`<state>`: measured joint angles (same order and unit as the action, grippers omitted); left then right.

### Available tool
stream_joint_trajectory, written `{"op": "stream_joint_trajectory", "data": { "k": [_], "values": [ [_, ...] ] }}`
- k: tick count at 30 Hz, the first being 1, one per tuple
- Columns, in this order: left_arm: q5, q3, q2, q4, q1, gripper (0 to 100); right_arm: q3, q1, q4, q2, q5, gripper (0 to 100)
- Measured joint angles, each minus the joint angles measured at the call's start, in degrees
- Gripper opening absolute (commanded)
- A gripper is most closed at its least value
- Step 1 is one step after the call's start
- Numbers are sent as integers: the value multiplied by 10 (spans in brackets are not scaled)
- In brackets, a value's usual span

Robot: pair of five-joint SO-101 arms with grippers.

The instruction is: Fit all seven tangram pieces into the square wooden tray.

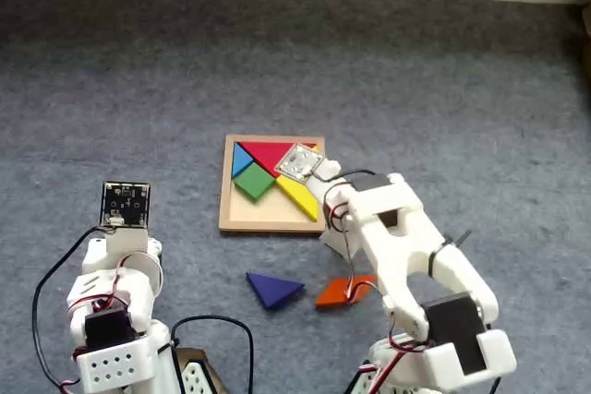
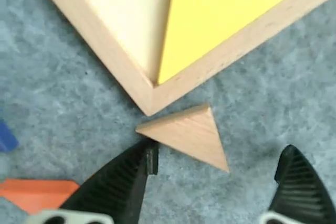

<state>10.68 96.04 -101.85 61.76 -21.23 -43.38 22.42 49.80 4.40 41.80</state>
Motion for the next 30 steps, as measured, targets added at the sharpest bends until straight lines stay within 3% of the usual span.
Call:
{"op": "stream_joint_trajectory", "data": {
  "k": [5,12,21,30],
  "values": [
    [0,0,0,0,0,7,10,23,0,-7,0,304],
    [0,0,0,0,0,7,16,36,0,-11,0,135],
    [0,0,0,0,0,7,21,12,0,-11,1,131],
    [0,0,0,0,0,7,33,4,76,55,2,131]
  ]
}}
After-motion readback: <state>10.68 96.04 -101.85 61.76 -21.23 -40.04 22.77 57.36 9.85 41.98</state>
